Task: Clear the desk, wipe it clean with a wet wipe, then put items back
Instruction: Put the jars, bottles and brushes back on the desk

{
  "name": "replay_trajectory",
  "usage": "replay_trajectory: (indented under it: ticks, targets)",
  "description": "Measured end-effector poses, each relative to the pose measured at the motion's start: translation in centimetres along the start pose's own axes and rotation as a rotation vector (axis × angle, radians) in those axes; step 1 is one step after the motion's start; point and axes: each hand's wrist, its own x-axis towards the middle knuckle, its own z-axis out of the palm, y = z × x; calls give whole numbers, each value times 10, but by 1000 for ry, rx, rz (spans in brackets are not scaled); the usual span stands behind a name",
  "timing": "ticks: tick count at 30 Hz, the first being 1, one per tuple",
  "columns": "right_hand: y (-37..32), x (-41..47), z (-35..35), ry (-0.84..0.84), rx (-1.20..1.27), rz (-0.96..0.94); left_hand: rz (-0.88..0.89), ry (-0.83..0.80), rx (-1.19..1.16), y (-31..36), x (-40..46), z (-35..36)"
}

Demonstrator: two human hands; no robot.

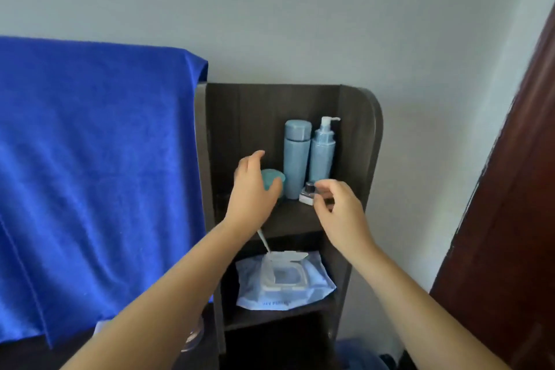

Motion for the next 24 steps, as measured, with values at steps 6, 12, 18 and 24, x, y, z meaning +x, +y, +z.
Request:
replay_trajectory:
  ticks: [6,12,18,24]
  targets:
    - [38,31,28,-74,-202,42,-310,-177,202,-22,39,29]
    - [48,37,37,-54,-232,58,-337,-197,282,-24,45,37]
    - [50,34,34,-98,-224,27,-312,-213,343,-23,38,37]
    - [46,31,22,-41,9,1,-274,-126,268,-14,27,25]
